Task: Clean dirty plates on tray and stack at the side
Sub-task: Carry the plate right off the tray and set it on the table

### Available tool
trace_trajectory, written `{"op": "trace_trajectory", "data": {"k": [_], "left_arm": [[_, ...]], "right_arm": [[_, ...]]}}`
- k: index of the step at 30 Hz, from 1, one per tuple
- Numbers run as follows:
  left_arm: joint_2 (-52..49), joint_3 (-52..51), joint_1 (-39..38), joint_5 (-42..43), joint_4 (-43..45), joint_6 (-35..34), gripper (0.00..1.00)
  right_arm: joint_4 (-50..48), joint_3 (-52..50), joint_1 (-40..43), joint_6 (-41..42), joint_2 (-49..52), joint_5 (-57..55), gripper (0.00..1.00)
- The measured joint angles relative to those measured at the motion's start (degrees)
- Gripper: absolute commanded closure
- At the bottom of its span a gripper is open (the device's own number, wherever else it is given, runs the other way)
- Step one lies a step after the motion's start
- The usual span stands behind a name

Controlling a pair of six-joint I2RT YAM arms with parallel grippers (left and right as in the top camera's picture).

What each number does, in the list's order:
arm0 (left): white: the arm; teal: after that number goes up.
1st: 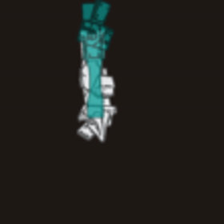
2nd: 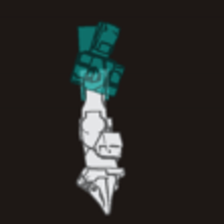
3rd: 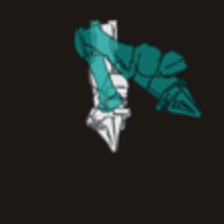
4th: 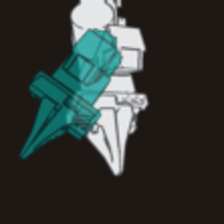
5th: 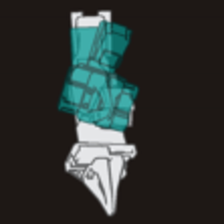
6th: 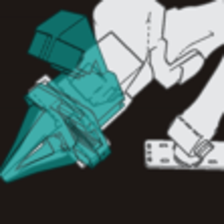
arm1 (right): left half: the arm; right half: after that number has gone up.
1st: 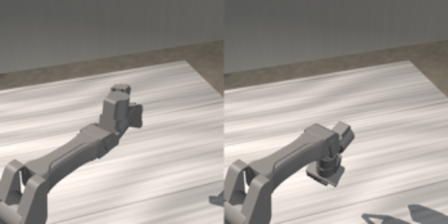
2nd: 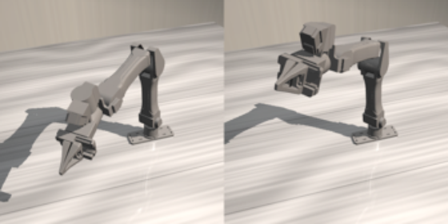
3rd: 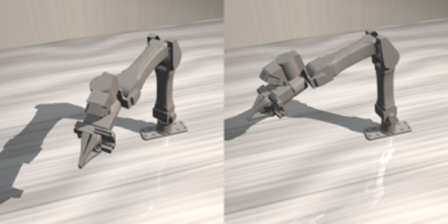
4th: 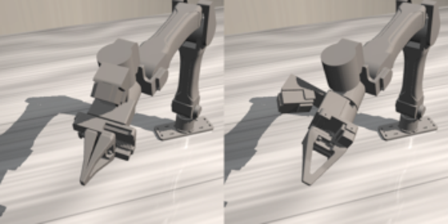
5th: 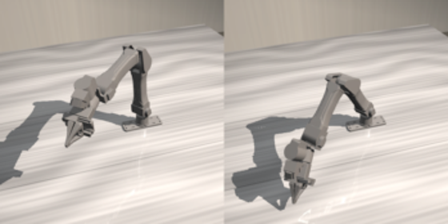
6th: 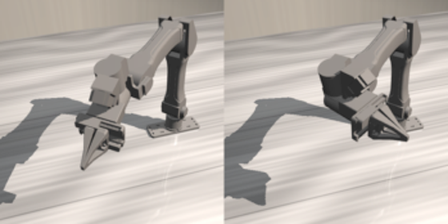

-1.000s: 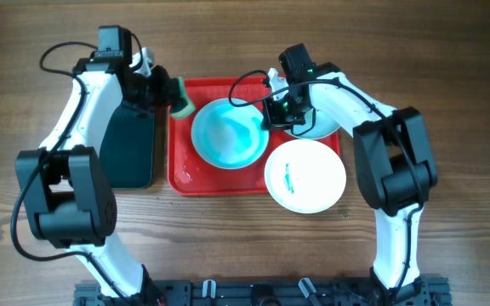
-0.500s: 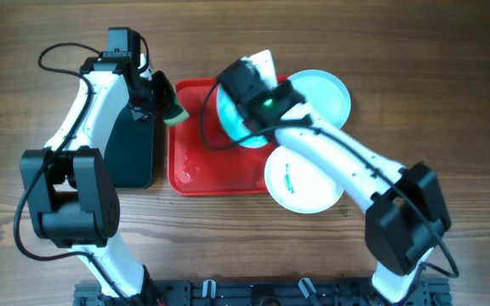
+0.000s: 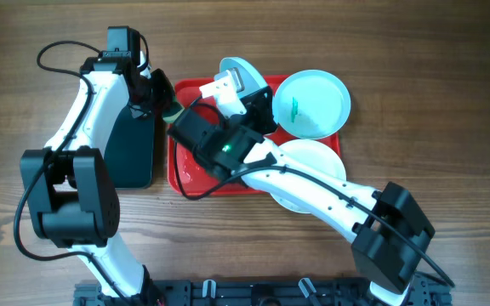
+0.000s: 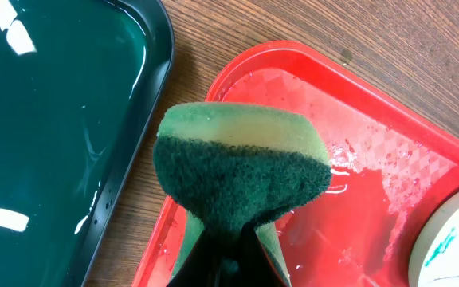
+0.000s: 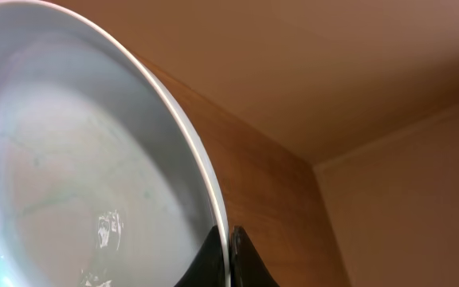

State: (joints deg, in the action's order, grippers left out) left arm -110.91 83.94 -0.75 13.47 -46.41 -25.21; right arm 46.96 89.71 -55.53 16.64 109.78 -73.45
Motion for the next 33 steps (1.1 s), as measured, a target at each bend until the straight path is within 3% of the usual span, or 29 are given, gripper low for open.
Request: {"op": "trace_trajectory", "data": {"k": [5,12,19,25,30,33], "left_arm": [[0.0,0.0,0.0,-0.2,0.1,0.0,0.96],[0.0,0.0,0.0,-0.4,0.2,0.0,0.96],[0.0,0.0,0.0,-0.4,-1.0,0.0,0.96],[0.0,0.0,-0.8,-0.6,-1.2,-0.1,0.96],[0.0,0.0,-5.9,-0.8,2.0,-1.9,0.96],[0.0,0.0,-8.7,-2.2,3.1,-2.6,0.96]], "right_arm": [[0.9,0.0,-0.4,2.0,0.0,4.0,0.96],[4.6,0.0,4.9,8.1,-1.7,25.3,0.96],[5.7,0.0,22.5,3.6,-6.1,64.2,0.95],[6.5,0.0,40.4,1.0,-7.2,85.5,0.96],[11.3,-0.1,61.9,1.0,-7.3,86.3,0.96],[9.8,-3.0,70.6,0.9,-7.5,85.3,0.96]]}}
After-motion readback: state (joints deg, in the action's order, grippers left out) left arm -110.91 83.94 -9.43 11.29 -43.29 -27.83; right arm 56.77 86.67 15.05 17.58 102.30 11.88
